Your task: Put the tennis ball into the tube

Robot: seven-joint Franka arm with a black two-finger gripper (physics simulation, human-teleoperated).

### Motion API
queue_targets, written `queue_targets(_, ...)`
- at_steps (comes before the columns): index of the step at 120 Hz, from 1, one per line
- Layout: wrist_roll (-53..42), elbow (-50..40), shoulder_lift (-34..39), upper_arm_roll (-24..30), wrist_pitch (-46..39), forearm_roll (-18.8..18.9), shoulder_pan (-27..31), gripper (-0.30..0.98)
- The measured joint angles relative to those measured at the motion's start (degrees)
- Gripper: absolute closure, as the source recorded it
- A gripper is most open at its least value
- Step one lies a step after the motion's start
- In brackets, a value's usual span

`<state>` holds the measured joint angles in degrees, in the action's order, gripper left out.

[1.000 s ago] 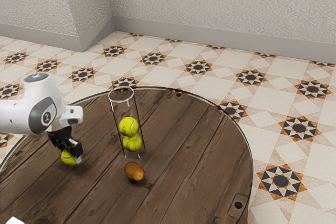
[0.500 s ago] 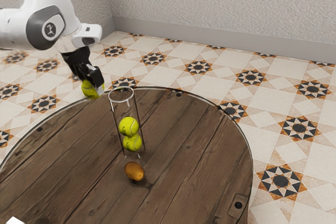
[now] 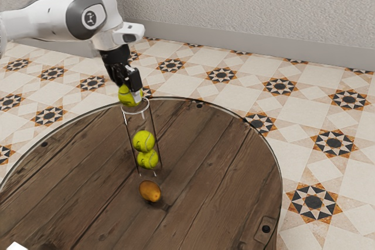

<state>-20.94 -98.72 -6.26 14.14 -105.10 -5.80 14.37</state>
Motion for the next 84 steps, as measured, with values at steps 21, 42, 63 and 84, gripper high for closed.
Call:
queue_targets(21, 0.0, 0.3, -0.6, -0.1, 0.2, -0.2, -0.6, 0.31)
queue_targets(42, -0.3, 0.3, -0.5, -0.1, 0.4, -0.5, -0.5, 0.17)
queue_targets(63, -0.5, 0.3, -0.3, -0.1, 0.6, -0.6, -0.6, 0.07)
queue_targets(84, 0.0, 0.7, 4.4, 1.0, 1.8, 0.5, 0.0, 0.03)
